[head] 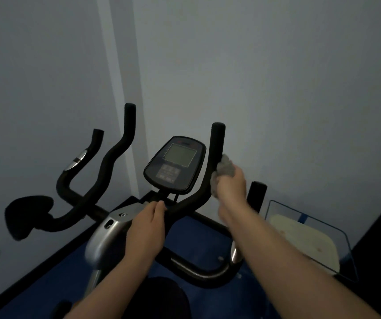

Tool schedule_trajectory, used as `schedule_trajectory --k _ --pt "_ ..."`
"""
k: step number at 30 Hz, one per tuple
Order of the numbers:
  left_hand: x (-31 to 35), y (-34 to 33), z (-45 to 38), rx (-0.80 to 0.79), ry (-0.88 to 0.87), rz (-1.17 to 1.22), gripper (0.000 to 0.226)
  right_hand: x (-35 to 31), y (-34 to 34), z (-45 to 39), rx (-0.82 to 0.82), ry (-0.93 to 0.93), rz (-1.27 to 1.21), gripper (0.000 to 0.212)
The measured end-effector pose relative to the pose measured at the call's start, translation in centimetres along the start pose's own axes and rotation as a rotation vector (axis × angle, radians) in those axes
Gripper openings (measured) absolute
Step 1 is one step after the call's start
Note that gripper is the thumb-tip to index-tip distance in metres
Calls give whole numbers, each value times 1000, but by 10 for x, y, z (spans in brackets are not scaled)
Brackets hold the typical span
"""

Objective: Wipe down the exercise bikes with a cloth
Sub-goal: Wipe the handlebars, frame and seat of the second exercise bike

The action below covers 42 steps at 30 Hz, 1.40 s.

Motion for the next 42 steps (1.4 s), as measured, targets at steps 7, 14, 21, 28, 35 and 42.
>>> schedule_trajectory --k 7,14,21,28,35,42 --pt "1 3 1 15 -22 -4 39 -9 -7 35 -31 105 252 47" --pt "-12 34 14 325 119 450 23 -11 -4 93 -239 621 543 52" --pt "-22 39 47 10 90 268 21 12 -30 118 -661 770 981 51" --pt "-5 53 59 164 -10 -159 22 -8 -19 108 -1021 703 917 55" --pt "19 63 71 347 -171 -341 17 30 0 143 -1089 697 1047 48" --pt "17 34 125 409 -131 -492 18 17 45 139 -1505 745 1278 45"
Point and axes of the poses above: each hand's wrist, its own z-axis away from the middle knuckle, its own y-axis out of the back of the hand, x = y × z, the point moved 6 cm from there along -z, towards the middle knuckle, and after that the axes turned 2 degrees about -z, right-handed, at the moved point
